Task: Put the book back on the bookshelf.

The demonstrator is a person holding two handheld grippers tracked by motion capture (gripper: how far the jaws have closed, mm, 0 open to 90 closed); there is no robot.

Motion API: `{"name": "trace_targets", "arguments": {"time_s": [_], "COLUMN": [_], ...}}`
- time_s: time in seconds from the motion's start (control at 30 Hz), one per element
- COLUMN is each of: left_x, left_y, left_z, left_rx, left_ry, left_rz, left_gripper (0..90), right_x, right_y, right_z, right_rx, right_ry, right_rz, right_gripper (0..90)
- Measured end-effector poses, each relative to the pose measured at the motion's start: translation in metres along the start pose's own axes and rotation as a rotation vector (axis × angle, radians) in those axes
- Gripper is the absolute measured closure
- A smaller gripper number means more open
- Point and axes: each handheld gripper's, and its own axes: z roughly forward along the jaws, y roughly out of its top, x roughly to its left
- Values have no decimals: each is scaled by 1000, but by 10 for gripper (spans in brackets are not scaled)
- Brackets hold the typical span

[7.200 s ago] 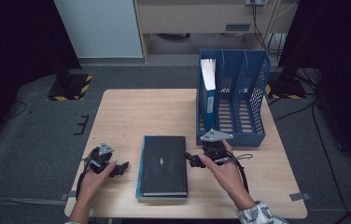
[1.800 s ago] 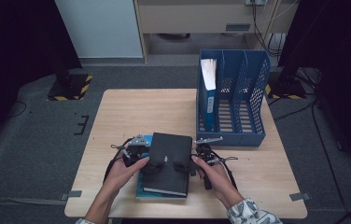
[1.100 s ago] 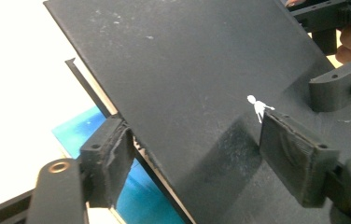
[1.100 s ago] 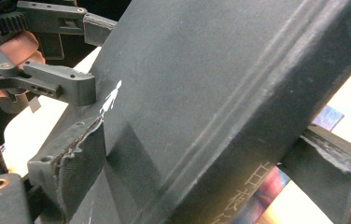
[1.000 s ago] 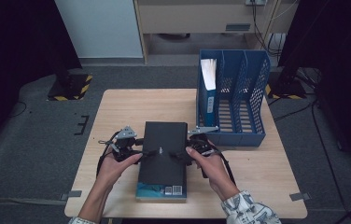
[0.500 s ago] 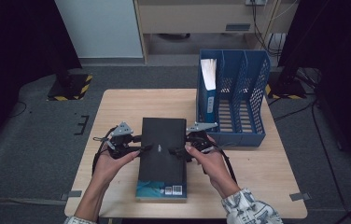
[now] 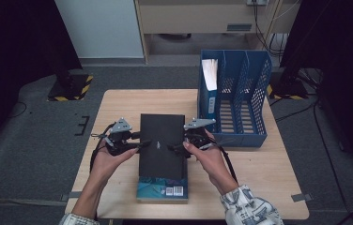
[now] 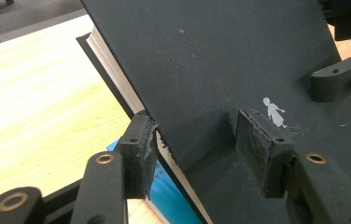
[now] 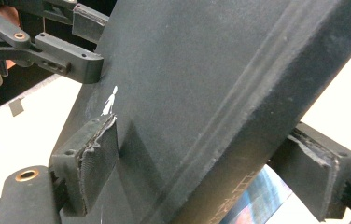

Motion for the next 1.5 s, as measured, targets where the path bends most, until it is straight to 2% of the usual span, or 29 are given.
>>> {"name": "trace_targets", "arguments": {"time_s": [0.13,0.27,0.47,0.63,0.97,1.13,1.37,1.5], "left_x": [2,1,3,0,4,8,16,21], "left_y": [3,6,8,10,14,21,37,42], "left_z": [-1,0,-2,-5,-5,-1,11,14], "left_rx": [-5,-8,2,12,-3,6,10,-1], "left_ry": [9,24,19,21,35,50,78,77], "left_rz": [9,19,19,41,36,56,94,85], "left_gripper": [503,520,538,567,582,592,605,619], "right_x": [-1,-2,-3,-2,-2,-9,-22,-27], "right_y": [5,7,8,8,13,17,26,33], "right_z": [2,3,4,2,5,8,15,17], "right_rx": [-1,4,-1,4,-9,-24,-29,-39], "right_ry": [-6,-15,-18,-19,-34,-39,-74,-95], "right_rz": [-22,-19,-23,-39,-57,-56,-56,-71], "right_gripper": [170,170,170,170,170,170,169,170]}}
